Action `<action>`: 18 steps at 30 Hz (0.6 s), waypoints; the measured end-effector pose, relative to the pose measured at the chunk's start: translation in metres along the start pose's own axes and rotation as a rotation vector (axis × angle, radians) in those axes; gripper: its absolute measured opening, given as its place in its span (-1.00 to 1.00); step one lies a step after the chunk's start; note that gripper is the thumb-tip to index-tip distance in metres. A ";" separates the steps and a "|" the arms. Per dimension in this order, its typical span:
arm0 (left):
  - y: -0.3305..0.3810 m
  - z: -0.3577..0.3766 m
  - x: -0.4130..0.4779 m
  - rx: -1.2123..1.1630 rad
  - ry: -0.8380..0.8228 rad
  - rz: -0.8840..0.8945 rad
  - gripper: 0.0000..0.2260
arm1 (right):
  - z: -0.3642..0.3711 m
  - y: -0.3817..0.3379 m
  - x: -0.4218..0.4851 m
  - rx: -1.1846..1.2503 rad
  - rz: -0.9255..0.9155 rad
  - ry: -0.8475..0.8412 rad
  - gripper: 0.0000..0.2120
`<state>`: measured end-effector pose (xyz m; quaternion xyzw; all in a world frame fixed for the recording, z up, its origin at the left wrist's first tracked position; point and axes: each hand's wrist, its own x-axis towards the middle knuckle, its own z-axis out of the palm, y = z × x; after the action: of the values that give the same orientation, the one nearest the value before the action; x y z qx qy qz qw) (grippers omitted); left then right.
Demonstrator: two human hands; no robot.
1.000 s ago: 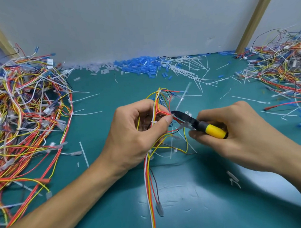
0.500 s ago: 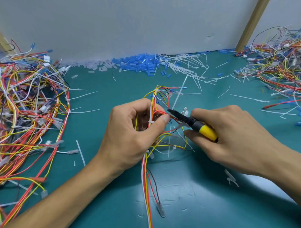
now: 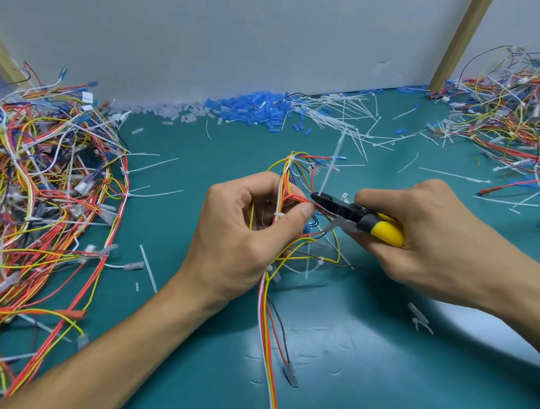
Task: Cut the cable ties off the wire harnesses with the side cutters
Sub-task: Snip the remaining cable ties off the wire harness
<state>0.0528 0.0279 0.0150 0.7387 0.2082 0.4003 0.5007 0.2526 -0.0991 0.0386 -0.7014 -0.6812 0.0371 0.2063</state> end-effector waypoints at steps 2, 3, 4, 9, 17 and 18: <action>0.000 0.001 0.000 -0.036 -0.005 -0.009 -0.90 | 0.000 -0.003 -0.001 -0.010 0.012 0.008 -0.71; 0.000 0.000 0.000 -0.052 -0.005 -0.015 -0.90 | 0.000 -0.006 -0.002 -0.030 0.011 0.009 -0.72; 0.000 0.000 0.000 -0.060 -0.003 -0.020 -0.90 | 0.000 -0.008 -0.002 -0.055 0.012 0.008 -0.72; 0.000 -0.002 0.001 -0.067 -0.016 -0.022 -0.90 | 0.000 -0.002 -0.002 -0.045 0.024 0.018 -0.66; 0.001 -0.002 0.000 -0.042 -0.036 -0.032 -0.90 | -0.003 -0.004 -0.003 -0.138 0.045 -0.013 -0.68; 0.001 -0.002 0.001 -0.045 -0.032 -0.031 -0.90 | -0.003 -0.007 -0.003 -0.154 0.039 -0.011 -0.67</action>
<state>0.0513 0.0293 0.0166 0.7302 0.2025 0.3850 0.5268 0.2466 -0.1024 0.0430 -0.7281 -0.6695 -0.0076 0.1470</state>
